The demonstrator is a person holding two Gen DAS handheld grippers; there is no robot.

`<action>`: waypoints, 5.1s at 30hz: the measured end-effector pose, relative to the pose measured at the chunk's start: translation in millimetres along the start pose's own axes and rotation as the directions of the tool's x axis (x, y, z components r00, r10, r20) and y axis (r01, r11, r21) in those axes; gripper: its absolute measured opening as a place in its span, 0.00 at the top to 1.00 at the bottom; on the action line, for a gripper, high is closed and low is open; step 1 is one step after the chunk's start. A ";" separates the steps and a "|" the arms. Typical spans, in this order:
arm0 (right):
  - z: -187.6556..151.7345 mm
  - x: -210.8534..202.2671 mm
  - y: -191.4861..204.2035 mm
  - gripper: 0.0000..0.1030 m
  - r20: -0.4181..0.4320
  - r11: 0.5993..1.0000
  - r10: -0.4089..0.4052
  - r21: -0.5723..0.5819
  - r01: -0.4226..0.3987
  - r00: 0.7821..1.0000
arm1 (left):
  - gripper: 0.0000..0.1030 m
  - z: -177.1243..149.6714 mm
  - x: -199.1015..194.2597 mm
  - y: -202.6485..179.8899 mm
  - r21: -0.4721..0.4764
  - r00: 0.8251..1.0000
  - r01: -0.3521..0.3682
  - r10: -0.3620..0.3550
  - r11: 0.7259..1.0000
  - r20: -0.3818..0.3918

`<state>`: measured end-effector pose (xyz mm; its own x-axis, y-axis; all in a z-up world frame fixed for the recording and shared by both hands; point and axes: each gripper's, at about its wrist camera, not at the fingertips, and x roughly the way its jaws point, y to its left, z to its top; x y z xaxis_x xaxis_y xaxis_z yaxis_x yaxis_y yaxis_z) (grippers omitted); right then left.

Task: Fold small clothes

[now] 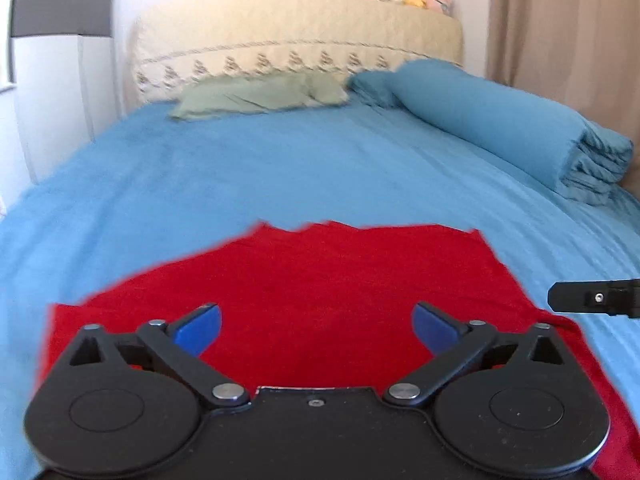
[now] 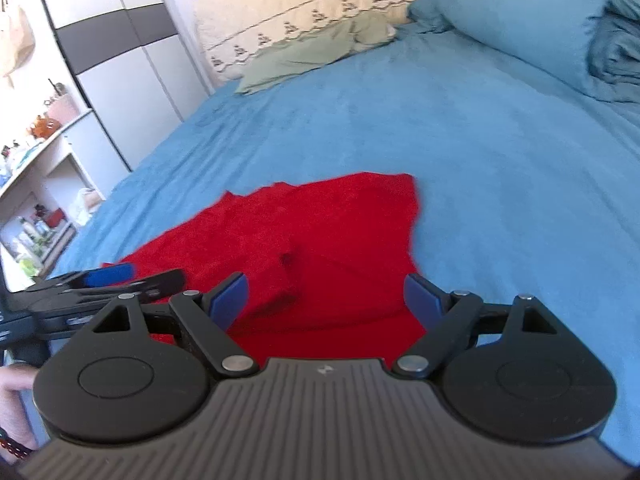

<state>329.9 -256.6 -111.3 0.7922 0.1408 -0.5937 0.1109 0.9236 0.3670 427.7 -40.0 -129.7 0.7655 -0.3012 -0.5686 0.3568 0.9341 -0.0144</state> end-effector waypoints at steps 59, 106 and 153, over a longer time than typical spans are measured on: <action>10.0 54.3 22.7 0.15 0.103 0.962 -0.224 -0.136 0.237 0.969 | 0.00 -20.9 -11.9 100.5 -0.124 0.987 -0.152 0.145 0.981 -0.065; -13.5 -275.8 69.8 0.00 0.201 0.970 -0.052 -0.222 0.098 0.978 | 0.00 -41.2 -320.2 28.9 -0.256 0.972 -0.200 0.224 0.946 0.070; -234.8 -238.3 -12.8 0.11 -0.123 0.977 -0.213 0.005 0.215 0.969 | 0.65 -239.2 -253.2 51.8 -0.448 0.971 -0.179 0.084 0.876 -0.224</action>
<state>-1.2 -218.2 -142.7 0.6706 -0.0167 -0.7417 0.2817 0.9306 0.2338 124.2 130.5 -183.1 0.6536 -0.1708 -0.7373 -0.0644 0.9581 -0.2791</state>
